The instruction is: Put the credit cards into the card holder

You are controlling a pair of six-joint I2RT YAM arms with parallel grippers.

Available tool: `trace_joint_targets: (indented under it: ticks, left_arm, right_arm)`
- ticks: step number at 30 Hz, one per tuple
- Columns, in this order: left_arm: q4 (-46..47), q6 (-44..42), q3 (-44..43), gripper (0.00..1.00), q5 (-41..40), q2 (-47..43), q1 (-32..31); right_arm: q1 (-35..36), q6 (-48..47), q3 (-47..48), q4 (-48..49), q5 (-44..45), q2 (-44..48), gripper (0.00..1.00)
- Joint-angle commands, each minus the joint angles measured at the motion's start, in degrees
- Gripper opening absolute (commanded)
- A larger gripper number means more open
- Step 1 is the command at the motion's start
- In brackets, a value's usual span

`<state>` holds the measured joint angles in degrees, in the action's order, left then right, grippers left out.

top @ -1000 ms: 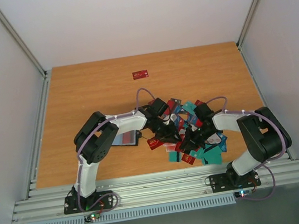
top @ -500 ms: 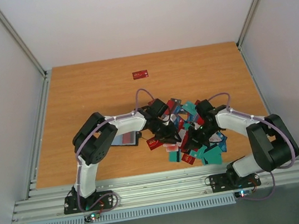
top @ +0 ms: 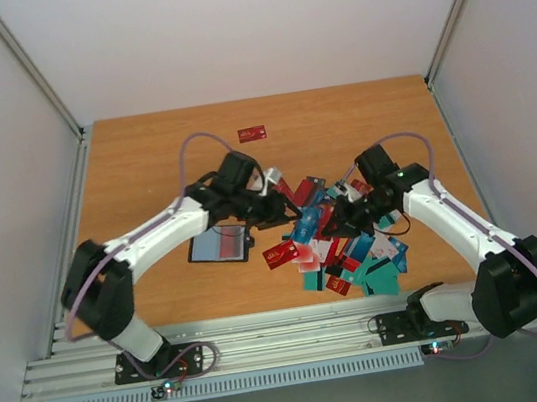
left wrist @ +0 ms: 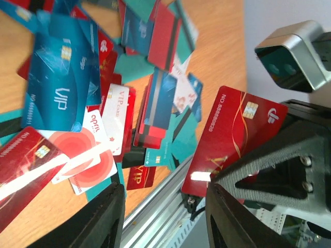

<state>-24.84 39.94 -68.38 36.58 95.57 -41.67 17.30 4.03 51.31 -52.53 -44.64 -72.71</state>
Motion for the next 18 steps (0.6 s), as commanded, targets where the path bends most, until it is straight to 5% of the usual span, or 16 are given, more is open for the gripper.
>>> trace_joint_targets:
  ticks: [1,18]
  left_arm:
    - [-1.19,-2.77,2.65,0.46,0.43,-9.42,3.27]
    - [6.06,3.22,5.32,0.49,15.72,-29.74,11.21]
  right_arm:
    - [-0.16,-0.78,5.69,1.1,-6.25,2.61,0.01]
    - [5.59,5.35,13.64,22.17,-24.61,4.09,0.01]
